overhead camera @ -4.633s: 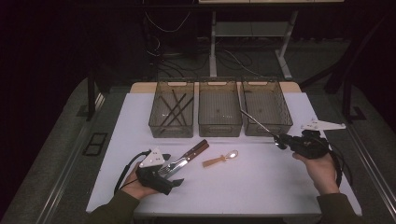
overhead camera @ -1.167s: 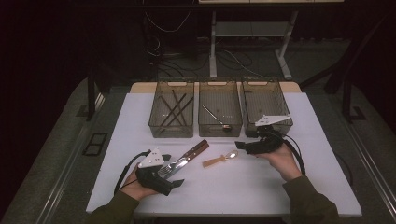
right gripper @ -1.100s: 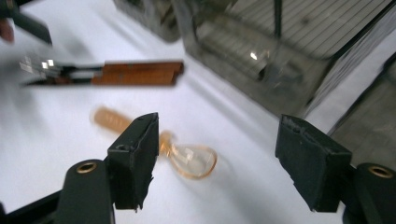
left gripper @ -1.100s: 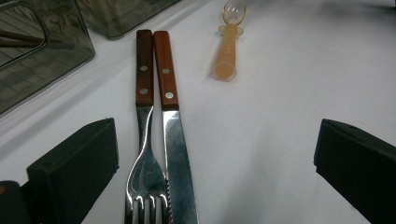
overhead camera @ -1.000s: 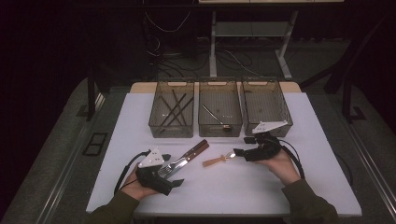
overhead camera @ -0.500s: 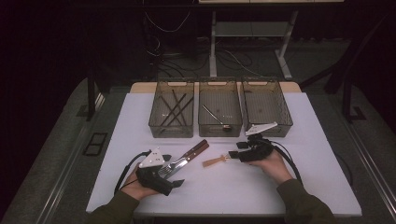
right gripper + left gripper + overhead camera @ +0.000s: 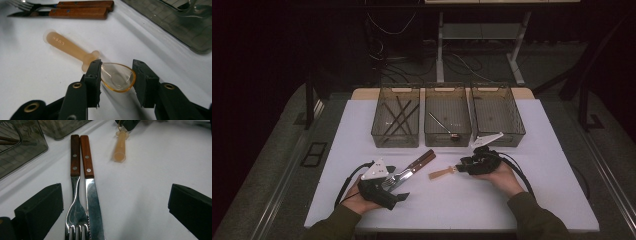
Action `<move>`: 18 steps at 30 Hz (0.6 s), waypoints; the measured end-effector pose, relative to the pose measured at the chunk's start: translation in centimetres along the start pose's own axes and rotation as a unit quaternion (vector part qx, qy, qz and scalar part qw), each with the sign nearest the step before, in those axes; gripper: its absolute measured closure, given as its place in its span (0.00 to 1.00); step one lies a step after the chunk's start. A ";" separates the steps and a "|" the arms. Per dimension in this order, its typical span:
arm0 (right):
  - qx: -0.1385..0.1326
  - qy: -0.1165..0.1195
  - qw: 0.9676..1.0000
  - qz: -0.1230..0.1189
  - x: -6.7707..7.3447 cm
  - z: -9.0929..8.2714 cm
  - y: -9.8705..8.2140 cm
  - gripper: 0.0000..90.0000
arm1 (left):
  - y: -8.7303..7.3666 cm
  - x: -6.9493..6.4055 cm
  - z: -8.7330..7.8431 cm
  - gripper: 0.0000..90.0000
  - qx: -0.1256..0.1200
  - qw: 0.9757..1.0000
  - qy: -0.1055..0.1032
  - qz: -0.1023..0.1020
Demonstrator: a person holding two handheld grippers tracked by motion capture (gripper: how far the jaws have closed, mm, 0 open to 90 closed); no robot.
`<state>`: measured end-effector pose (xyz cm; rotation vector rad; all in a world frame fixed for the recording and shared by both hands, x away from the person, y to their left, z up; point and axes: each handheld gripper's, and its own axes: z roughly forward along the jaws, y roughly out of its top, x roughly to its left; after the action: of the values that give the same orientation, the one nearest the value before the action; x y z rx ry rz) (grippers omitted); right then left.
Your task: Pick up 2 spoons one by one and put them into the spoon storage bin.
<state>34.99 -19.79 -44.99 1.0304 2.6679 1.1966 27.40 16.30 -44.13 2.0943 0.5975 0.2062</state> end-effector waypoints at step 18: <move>0.026 0.000 0.998 -0.060 0.4 -0.5 -0.2 0.87 | 0.0 0.0 0.0 0.00 0.000 1.000 0.001 0.001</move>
<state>34.48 -19.98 -44.66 0.8634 2.7302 1.1100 27.39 16.30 -44.12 2.0956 0.5960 0.2085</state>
